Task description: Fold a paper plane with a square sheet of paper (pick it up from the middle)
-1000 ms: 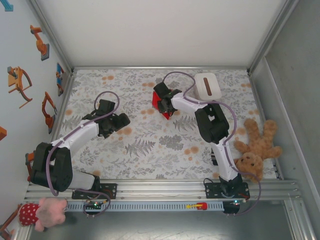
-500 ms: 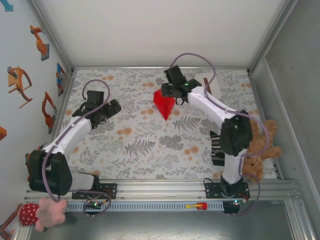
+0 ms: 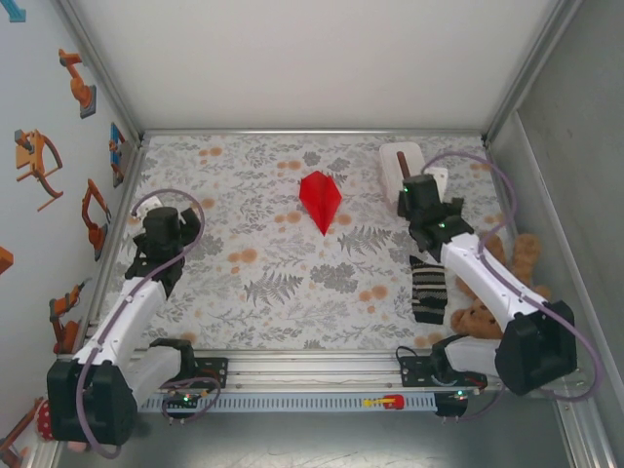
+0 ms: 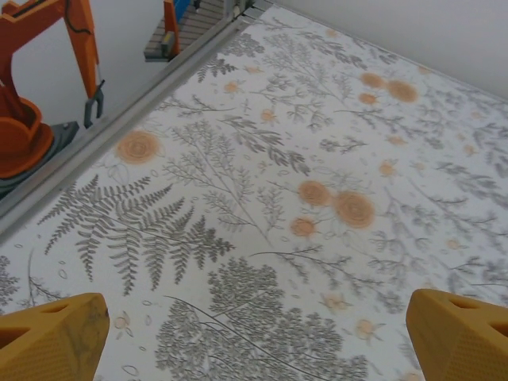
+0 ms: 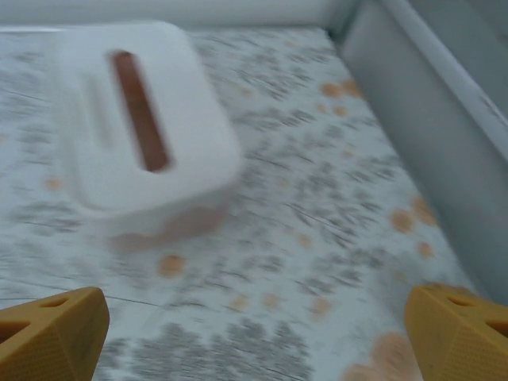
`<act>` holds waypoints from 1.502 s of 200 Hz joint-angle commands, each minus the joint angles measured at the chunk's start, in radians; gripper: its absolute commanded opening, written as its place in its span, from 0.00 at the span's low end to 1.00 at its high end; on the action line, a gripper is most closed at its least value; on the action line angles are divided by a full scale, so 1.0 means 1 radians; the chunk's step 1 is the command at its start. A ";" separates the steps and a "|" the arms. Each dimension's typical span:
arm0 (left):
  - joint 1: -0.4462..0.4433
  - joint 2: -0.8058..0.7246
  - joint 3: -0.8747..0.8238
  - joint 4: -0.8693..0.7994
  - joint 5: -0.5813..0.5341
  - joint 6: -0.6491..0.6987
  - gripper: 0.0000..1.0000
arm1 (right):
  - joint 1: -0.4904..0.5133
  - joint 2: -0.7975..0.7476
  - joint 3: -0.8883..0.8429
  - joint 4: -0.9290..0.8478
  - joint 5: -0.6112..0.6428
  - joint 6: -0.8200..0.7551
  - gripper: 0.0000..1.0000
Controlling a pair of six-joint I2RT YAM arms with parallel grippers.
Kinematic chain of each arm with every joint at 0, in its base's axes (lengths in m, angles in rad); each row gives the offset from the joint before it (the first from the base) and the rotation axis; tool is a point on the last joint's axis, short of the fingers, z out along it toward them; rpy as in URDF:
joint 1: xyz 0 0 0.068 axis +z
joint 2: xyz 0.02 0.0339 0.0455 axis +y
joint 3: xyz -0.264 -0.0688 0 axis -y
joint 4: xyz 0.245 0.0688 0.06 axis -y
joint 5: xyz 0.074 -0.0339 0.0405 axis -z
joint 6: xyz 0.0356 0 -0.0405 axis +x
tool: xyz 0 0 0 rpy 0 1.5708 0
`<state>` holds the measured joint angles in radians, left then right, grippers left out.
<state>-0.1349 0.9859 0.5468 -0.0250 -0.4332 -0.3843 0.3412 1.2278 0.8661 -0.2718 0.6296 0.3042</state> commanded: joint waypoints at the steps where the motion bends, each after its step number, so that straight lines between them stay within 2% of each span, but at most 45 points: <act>1: 0.015 -0.008 -0.074 0.222 -0.012 0.139 0.96 | -0.071 -0.091 -0.141 0.198 0.115 -0.032 0.95; 23: 0.056 0.045 -0.103 0.309 0.069 0.174 0.96 | -0.159 -0.150 -0.284 0.379 0.057 -0.065 0.96; 46: 0.080 0.120 -0.124 0.405 0.140 0.223 0.96 | -0.238 -0.132 -0.368 0.515 -0.020 -0.107 0.95; 70: 0.100 0.199 -0.180 0.591 0.280 0.266 0.96 | -0.272 -0.080 -0.448 0.680 -0.060 -0.129 0.95; 92: 0.106 0.267 -0.201 0.701 0.332 0.295 0.96 | -0.284 -0.008 -0.480 0.803 -0.122 -0.159 0.94; 153: 0.168 0.401 -0.181 0.796 0.469 0.306 0.96 | -0.331 0.163 -0.518 1.075 -0.370 -0.220 0.93; 195: 0.174 0.519 -0.141 0.837 0.496 0.314 0.96 | -0.366 0.314 -0.508 1.196 -0.472 -0.207 0.93; 216: 0.154 0.530 -0.113 0.789 0.424 0.316 0.96 | -0.367 0.313 -0.505 1.191 -0.481 -0.208 0.93; 232: 0.115 0.548 -0.116 0.812 0.385 0.351 0.96 | -0.367 0.312 -0.490 1.160 -0.478 -0.206 0.93; 238: 0.115 0.549 -0.123 0.819 0.378 0.348 0.96 | -0.366 0.312 -0.490 1.160 -0.478 -0.206 0.94; 244: 0.114 0.554 -0.126 0.839 0.372 0.348 0.96 | -0.367 0.312 -0.490 1.160 -0.478 -0.206 0.99; 300: 0.106 0.554 -0.134 0.848 0.355 0.350 0.96 | -0.367 0.313 -0.490 1.160 -0.478 -0.207 0.99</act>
<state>-0.0257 1.5352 0.4118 0.7910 -0.0620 -0.0547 -0.0177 1.5425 0.3542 0.8474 0.1490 0.1040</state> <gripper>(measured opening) 0.962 0.993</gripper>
